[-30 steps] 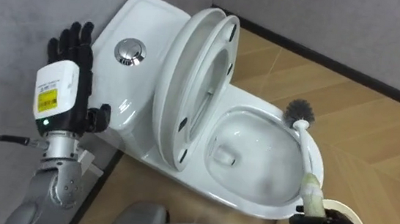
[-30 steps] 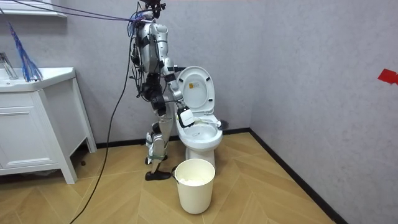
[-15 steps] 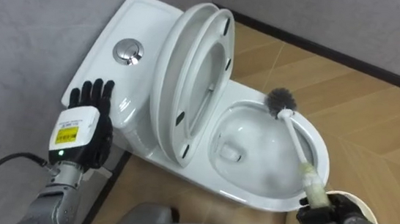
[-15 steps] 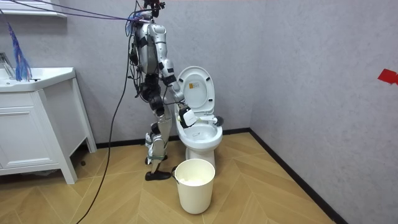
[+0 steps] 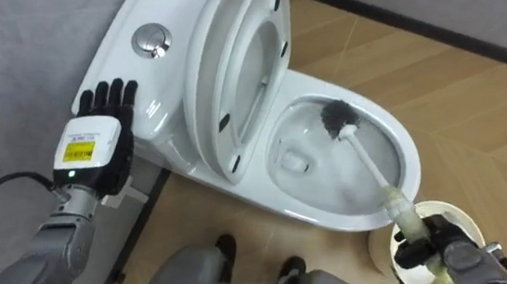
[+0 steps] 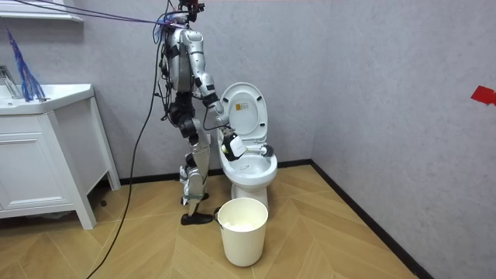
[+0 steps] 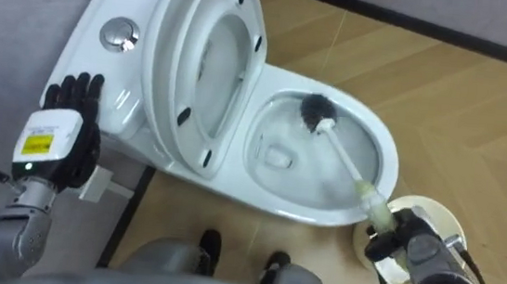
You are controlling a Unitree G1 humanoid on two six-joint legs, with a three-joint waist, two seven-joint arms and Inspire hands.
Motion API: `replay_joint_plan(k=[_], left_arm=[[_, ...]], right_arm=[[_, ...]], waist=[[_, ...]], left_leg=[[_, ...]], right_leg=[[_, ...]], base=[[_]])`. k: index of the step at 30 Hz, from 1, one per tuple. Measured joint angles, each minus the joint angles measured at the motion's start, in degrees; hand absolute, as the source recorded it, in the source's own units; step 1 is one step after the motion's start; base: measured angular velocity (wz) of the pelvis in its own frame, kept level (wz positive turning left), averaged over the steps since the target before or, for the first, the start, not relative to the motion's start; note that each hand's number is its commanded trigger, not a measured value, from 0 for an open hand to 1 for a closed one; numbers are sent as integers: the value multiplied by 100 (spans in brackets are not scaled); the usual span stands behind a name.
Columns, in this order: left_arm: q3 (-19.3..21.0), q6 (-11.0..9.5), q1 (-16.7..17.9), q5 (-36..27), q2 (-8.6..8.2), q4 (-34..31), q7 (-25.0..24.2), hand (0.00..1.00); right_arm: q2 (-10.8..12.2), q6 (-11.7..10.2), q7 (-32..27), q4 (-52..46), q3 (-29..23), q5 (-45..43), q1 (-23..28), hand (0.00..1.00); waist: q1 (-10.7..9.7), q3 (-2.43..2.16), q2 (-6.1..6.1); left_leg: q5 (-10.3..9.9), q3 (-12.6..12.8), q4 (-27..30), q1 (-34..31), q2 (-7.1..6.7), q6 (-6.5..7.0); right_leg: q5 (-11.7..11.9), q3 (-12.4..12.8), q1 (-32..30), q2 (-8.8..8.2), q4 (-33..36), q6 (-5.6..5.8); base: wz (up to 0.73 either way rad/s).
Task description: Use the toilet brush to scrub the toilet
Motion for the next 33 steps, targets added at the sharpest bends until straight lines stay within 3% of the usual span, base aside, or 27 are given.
replay_joint_plan(k=[7, 11, 17, 23, 25, 27, 29, 33], left_arm=[[-182, 231, -231, 36, 49, 93, 324, 0], [-269, 290, -405, 29, -50, 109, 508, 0], [-433, 340, -656, -121, -233, 57, 927, 0], [-646, 346, -953, -478, -99, -193, 1029, 0], [-821, 338, -1182, -655, -36, -167, 1098, 0], [-969, 236, -1579, -866, 89, -155, 1125, 0], [-1078, 79, -1833, -1026, 218, -155, 1130, 0], [-1133, -122, -2318, -1091, 357, -127, 1155, 0]], right_arm=[[-224, 108, -346, -328, 751, -1383, -65, 100], [-454, 393, -710, -799, 1099, -1884, 75, 100], [-721, 580, -1282, -957, 1411, -1900, 175, 100], [-974, 658, -1809, -1085, 1629, -1874, 136, 100], [-1104, 661, -1915, -1091, 1815, -1822, 12, 100], [-1296, 657, -1963, -1108, 1994, -1705, -338, 100], [-1410, 635, -1947, -1098, 2182, -1498, -709, 100], [-1396, 464, -1905, -1074, 2421, -933, -1527, 100]], waist=[[153, 26, 11], [224, 60, 77], [317, 64, 96], [319, 79, 97], [328, 144, 134], [470, 225, 152], [590, 259, 123], [718, 347, -13]], left_leg=[[60, 211, 5, -390, 1, 22], [102, 154, 72, -668, 4, 26], [112, 60, 344, -1201, -9, 19], [116, -42, 723, -1778, -21, 19], [116, -86, 889, -1937, -24, 18], [116, -103, 1082, -2199, 5, 16], [139, -121, 1134, -2455, 6, -15], [290, -165, 1185, -2837, -28, -73]], right_leg=[[18, 104, -582, -75, 300, -40], [47, 7, -777, -87, 301, -59], [19, -73, -1220, -122, 505, -73], [-105, -342, -1666, -245, 844, -145], [-142, -427, -1754, -280, 979, -168], [-173, -458, -1981, -291, 1138, -172], [-165, -491, -2232, -315, 1270, -181], [-151, -525, -2693, -410, 1555, -267]], base=[[-14], [10], [16], [19], [25], [6], [0], [12]])
